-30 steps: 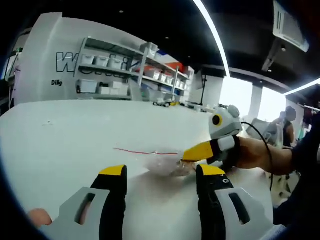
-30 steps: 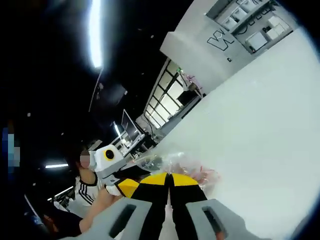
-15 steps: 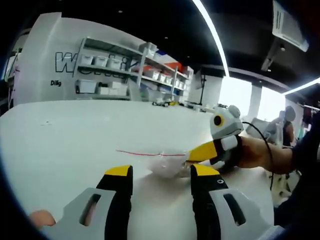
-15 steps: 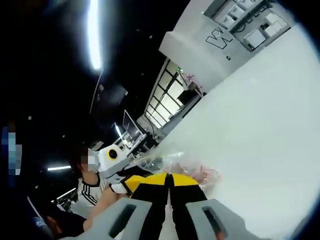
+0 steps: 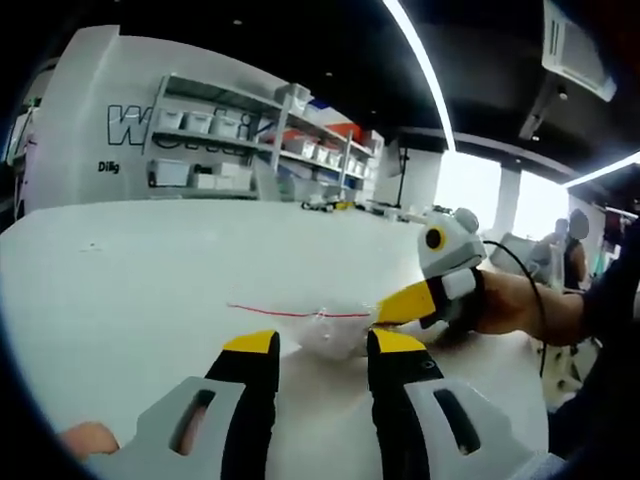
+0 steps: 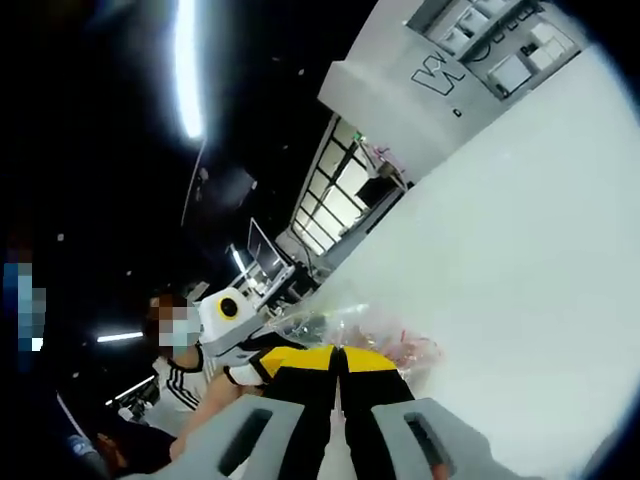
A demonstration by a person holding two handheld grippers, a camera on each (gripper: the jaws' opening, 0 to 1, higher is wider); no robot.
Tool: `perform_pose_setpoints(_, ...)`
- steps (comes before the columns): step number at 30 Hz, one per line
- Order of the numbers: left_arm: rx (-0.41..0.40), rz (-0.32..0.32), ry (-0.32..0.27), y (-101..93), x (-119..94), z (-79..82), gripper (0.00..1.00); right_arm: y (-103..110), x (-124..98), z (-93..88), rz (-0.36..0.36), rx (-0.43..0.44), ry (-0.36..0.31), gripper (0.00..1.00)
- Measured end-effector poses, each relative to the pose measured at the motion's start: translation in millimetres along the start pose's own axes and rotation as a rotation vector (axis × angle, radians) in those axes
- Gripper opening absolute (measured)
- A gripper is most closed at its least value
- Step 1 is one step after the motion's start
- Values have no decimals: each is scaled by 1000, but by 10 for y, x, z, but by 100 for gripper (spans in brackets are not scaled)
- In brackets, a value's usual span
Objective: Open the resealable bag by pulling the two sides of the seal apart until the entire bag opening is separated and visibly accessible.
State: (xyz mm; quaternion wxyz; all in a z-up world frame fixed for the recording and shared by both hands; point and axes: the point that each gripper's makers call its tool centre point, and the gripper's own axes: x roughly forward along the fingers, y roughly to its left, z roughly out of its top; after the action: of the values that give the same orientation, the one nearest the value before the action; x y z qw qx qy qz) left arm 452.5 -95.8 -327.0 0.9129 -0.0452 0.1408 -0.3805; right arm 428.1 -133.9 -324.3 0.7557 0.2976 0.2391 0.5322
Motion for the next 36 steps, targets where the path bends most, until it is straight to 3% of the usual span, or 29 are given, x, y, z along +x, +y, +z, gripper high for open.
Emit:
perform_pose_setpoints(21,38,-26,-3,-70,-16,-17,22,6,-14,-105,-5,-4,50,0)
perform_pose_setpoints(36,88,-38,-7,-122,-36,4,5,26,-16,-130,-8,-16,58,0)
